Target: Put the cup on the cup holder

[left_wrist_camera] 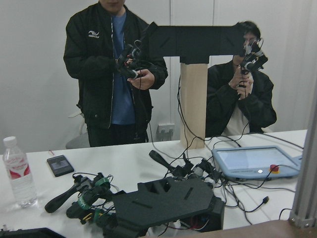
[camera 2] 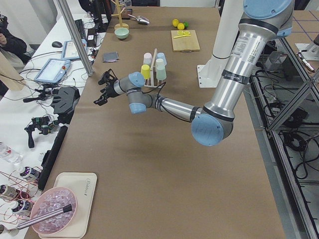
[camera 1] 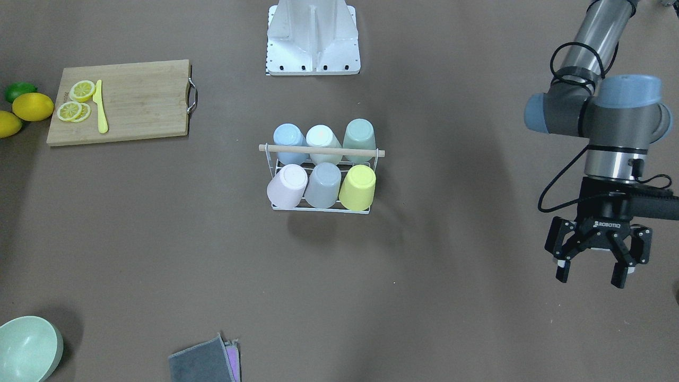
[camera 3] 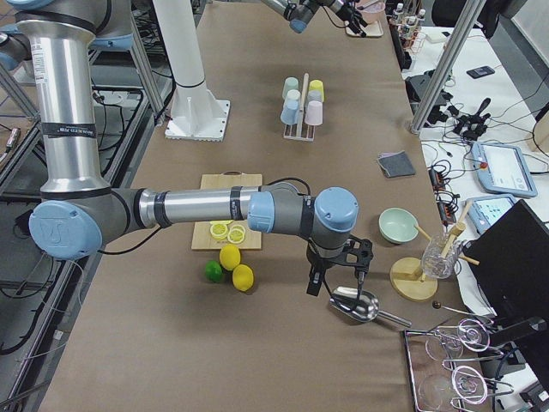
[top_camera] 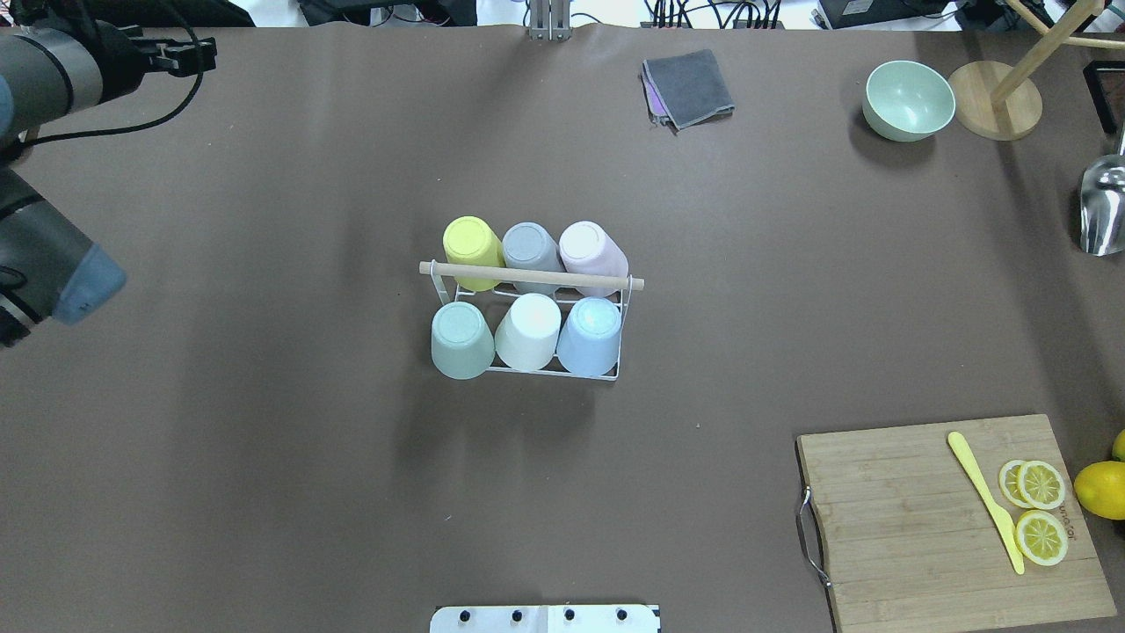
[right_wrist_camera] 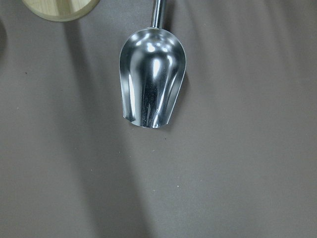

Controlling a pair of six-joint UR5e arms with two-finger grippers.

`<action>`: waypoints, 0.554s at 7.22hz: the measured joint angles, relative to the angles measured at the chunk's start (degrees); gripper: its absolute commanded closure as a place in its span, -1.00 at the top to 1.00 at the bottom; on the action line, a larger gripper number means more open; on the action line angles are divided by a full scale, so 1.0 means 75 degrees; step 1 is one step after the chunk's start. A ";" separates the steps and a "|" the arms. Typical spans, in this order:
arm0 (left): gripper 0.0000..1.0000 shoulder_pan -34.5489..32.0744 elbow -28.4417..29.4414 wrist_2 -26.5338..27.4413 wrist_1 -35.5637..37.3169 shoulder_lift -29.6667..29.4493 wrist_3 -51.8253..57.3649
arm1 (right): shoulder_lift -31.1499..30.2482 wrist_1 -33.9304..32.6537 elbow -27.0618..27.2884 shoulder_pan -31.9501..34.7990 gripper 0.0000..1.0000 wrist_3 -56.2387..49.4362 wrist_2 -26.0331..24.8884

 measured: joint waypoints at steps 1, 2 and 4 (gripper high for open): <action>0.95 -0.0343 0.0065 -0.1118 0.0753 0.0017 0.0348 | -0.0009 -0.0014 -0.0022 0.0000 0.99 -0.0005 -0.0005; 0.95 -0.0545 0.0090 -0.1823 0.1634 0.0028 0.1062 | -0.0031 -0.0043 -0.0028 0.0000 1.00 -0.0010 -0.0008; 0.95 -0.0806 0.0100 -0.2395 0.3055 0.0212 0.2235 | -0.0056 -0.0105 -0.0062 -0.0005 1.00 -0.0059 -0.0020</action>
